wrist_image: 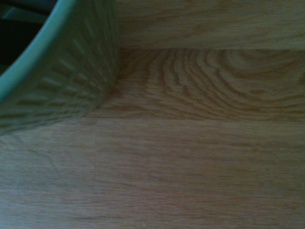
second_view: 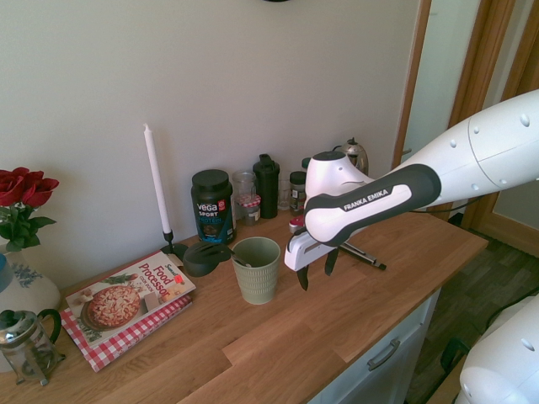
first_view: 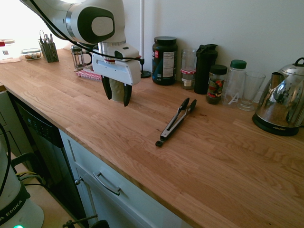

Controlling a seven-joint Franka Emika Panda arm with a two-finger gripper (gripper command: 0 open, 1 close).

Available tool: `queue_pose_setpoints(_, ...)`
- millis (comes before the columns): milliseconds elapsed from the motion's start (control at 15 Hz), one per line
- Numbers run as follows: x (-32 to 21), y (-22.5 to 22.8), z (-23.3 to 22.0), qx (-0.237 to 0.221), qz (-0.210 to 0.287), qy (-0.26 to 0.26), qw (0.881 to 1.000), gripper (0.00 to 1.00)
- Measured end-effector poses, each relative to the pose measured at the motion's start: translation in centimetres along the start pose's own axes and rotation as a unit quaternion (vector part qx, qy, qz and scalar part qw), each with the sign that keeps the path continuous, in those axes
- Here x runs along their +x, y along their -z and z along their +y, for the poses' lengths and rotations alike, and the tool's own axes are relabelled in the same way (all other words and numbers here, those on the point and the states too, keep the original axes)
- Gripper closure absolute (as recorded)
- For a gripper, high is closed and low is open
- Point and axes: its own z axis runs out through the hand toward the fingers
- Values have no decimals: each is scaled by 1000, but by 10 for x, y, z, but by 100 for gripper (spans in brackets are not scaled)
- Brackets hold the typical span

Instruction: Put the tongs back in the holder

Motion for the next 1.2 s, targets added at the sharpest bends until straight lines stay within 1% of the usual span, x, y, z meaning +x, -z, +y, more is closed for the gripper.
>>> queue_pose_setpoints(133, 2, -3, 1, -1, -4, -1, 1000, 0)
queue_pose_setpoints(267, 13, 10, -4, 2, 10, 20, 1000, 0)
queue_pose_setpoints(533, 66, 64, 0, 6, 29, 57, 998, 0)
queue_pose_setpoints(667, 97, 72, 2, 9, 36, 63, 997, 0)
queue_pose_setpoints(800, 130, 63, 5, 7, 37, 64, 997, 0)
queue_pose_setpoints(933, 159, 43, 8, 8, 43, 57, 997, 0)
queue_pose_setpoints(1200, 197, 12, 15, -1, 37, 50, 998, 0)
